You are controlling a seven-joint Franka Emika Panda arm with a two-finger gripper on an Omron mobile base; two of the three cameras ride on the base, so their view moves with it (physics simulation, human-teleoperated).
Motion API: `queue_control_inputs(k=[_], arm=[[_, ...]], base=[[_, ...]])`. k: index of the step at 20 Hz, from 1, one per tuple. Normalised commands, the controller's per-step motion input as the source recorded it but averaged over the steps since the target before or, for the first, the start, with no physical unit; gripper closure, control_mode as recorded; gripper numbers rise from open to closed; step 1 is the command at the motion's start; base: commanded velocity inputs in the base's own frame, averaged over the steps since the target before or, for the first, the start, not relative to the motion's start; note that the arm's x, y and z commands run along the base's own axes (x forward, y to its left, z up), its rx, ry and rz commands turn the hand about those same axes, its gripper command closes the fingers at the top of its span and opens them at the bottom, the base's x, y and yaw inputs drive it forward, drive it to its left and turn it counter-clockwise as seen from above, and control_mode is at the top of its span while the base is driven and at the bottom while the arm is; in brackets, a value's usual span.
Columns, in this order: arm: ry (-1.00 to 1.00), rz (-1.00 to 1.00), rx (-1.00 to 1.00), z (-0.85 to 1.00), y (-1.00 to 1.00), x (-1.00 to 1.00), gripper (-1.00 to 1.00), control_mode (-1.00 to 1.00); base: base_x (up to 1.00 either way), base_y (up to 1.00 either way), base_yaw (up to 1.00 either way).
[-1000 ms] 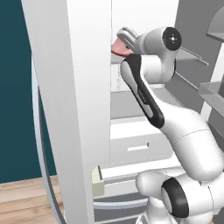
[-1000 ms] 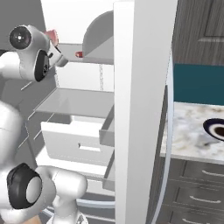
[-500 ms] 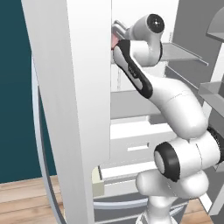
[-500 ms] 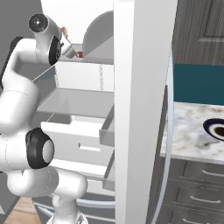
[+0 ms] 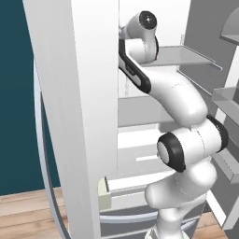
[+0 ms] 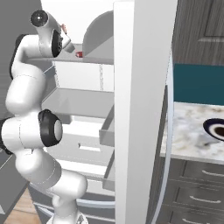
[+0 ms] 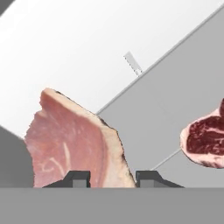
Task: Place the steak on the counter behind the older steak on the same shelf of the fridge to maintain FIFO order. Close the fridge door when finished.
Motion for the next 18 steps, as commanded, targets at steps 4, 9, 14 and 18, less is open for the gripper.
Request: queue_control_inputs(k=[4,9,14,18], arm=[[0.0,0.0,-0.06,-0.09,0.2,0.58,1.0,-1.0],[0.02,0.0,-0.12,-0.31,0.03,0.48,1.0,-1.0],[0.03,0.0,-0.11,-0.31,0.03,0.25,1.0,-1.0],[0.02,0.0,-0.1,-0.26,0.09,0.25,1.0,-1.0]], base=[[0.0,0.0,0.0],[0.0,0.0,0.0],[0.0,0.0,0.0],[0.0,0.0,0.0]])
